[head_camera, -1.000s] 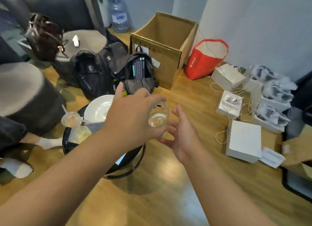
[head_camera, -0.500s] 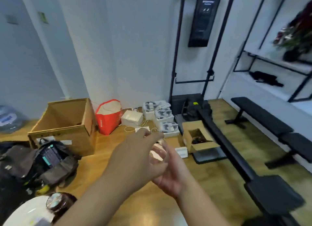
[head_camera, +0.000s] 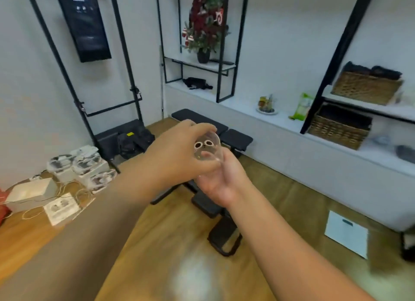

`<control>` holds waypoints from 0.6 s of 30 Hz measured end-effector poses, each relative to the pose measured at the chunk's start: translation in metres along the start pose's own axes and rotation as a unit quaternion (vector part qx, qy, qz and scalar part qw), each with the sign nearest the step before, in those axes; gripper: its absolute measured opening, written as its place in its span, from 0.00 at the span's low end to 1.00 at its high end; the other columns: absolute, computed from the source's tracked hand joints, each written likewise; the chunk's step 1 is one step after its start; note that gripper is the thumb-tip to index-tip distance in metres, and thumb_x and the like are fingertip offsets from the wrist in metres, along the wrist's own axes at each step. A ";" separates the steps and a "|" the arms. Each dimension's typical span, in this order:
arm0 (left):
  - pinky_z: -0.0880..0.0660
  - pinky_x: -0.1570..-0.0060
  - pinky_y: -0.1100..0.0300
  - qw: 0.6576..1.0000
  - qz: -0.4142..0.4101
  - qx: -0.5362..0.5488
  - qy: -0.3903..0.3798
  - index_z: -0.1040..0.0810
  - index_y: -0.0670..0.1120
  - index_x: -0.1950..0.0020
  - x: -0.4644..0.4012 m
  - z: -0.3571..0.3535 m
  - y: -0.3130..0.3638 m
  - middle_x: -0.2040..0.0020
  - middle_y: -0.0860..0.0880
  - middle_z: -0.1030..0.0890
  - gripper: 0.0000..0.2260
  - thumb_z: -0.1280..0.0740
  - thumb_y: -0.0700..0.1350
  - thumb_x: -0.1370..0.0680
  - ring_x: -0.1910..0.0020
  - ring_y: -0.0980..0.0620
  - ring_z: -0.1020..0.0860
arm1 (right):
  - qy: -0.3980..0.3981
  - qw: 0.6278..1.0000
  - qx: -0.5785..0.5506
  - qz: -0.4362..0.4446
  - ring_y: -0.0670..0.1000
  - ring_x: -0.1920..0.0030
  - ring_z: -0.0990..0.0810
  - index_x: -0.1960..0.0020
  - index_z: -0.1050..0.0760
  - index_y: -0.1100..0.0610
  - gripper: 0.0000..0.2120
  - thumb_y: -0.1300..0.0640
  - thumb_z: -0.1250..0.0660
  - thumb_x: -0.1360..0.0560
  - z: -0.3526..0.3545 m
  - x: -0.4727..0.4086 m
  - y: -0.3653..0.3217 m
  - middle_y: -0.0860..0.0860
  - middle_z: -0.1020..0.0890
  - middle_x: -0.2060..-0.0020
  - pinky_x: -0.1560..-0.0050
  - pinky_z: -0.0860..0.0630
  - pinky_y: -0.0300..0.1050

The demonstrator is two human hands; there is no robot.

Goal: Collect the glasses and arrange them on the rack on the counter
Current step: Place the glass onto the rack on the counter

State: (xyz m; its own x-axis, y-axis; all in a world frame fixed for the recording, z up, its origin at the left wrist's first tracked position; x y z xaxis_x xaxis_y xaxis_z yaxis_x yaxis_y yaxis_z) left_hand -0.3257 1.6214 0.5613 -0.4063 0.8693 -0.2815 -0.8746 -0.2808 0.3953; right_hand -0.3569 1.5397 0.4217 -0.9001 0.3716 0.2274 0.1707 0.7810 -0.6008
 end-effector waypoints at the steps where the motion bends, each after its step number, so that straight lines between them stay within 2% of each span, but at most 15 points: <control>1: 0.22 0.42 0.51 1.000 -0.014 0.009 -0.006 0.29 0.61 0.26 -0.018 -0.016 0.025 0.39 0.58 0.24 0.33 0.25 0.62 0.29 0.42 0.57 0.24 | 0.017 1.000 -0.003 0.016 0.60 0.45 0.13 0.32 0.19 0.59 0.19 0.50 0.41 0.13 0.024 0.009 -0.028 0.60 0.14 0.44 0.47 0.17 0.56; 4: 0.23 0.40 0.52 0.998 -0.052 0.040 -0.020 0.29 0.61 0.25 -0.070 -0.060 0.094 0.38 0.58 0.25 0.34 0.25 0.63 0.30 0.41 0.58 0.24 | 0.063 0.997 -0.017 0.039 0.59 0.43 0.13 0.34 0.18 0.59 0.18 0.50 0.38 0.15 0.088 0.033 -0.102 0.59 0.14 0.41 0.45 0.17 0.56; 5: 0.24 0.38 0.52 0.997 -0.063 0.048 -0.026 0.30 0.62 0.24 -0.086 -0.075 0.117 0.37 0.58 0.25 0.34 0.25 0.63 0.30 0.40 0.57 0.24 | 0.082 0.995 -0.020 0.046 0.59 0.46 0.12 0.38 0.16 0.61 0.18 0.51 0.38 0.15 0.106 0.044 -0.125 0.60 0.13 0.42 0.48 0.15 0.55; 7: 0.25 0.37 0.51 0.994 -0.083 0.054 -0.043 0.32 0.62 0.23 -0.117 -0.102 0.158 0.34 0.56 0.25 0.35 0.27 0.63 0.29 0.37 0.55 0.24 | 0.126 0.990 -0.018 0.063 0.58 0.57 0.11 0.52 0.14 0.63 0.17 0.54 0.37 0.16 0.143 0.064 -0.171 0.60 0.12 0.52 0.58 0.13 0.51; 8: 0.25 0.36 0.51 0.993 -0.093 0.058 -0.049 0.32 0.62 0.23 -0.132 -0.113 0.176 0.33 0.56 0.26 0.35 0.27 0.63 0.29 0.36 0.55 0.24 | 0.136 0.988 -0.020 0.071 0.57 0.61 0.11 0.55 0.15 0.63 0.17 0.55 0.37 0.17 0.158 0.071 -0.192 0.59 0.12 0.57 0.62 0.14 0.48; 10: 0.25 0.35 0.50 0.990 -0.115 0.064 -0.058 0.33 0.62 0.22 -0.165 -0.135 0.206 0.29 0.55 0.27 0.35 0.29 0.64 0.28 0.33 0.54 0.25 | 0.159 0.983 -0.036 0.086 0.55 0.65 0.13 0.57 0.17 0.62 0.18 0.55 0.39 0.16 0.189 0.077 -0.231 0.57 0.13 0.62 0.64 0.14 0.46; 13: 0.27 0.32 0.46 0.985 -0.141 0.069 -0.072 0.34 0.63 0.21 -0.215 -0.164 0.239 0.25 0.53 0.29 0.36 0.30 0.66 0.28 0.28 0.52 0.28 | 0.187 0.975 -0.046 0.114 0.54 0.64 0.13 0.56 0.16 0.61 0.20 0.52 0.40 0.15 0.228 0.071 -0.282 0.55 0.13 0.62 0.59 0.16 0.48; 16: 0.25 0.35 0.49 0.980 -0.153 0.084 -0.098 0.35 0.62 0.21 -0.266 -0.194 0.259 0.27 0.56 0.29 0.35 0.29 0.64 0.26 0.32 0.55 0.26 | 0.229 0.963 -0.044 0.134 0.54 0.62 0.12 0.53 0.16 0.60 0.17 0.49 0.36 0.16 0.259 0.063 -0.330 0.56 0.12 0.60 0.56 0.15 0.48; 18: 0.25 0.36 0.51 0.975 -0.157 0.111 -0.113 0.33 0.63 0.22 -0.305 -0.212 0.267 0.27 0.58 0.29 0.33 0.30 0.66 0.25 0.33 0.57 0.26 | 0.252 0.955 -0.044 0.153 0.57 0.59 0.10 0.49 0.16 0.59 0.14 0.49 0.33 0.17 0.277 0.050 -0.363 0.59 0.11 0.52 0.48 0.14 0.52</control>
State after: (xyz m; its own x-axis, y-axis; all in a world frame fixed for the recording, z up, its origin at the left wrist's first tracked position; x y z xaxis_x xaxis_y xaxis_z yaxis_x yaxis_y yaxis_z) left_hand -0.4915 1.1948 0.5673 -0.0384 0.9726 -0.2293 -0.8577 0.0856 0.5069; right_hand -0.5748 1.1363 0.4391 -0.5001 0.7657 0.4045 0.4472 0.6284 -0.6365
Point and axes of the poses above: each hand's wrist, its own x-axis away from the middle knuckle, its own z-axis out of the back of the hand, y = z × x, the point moved 9 cm from there along -x, towards the middle knuckle
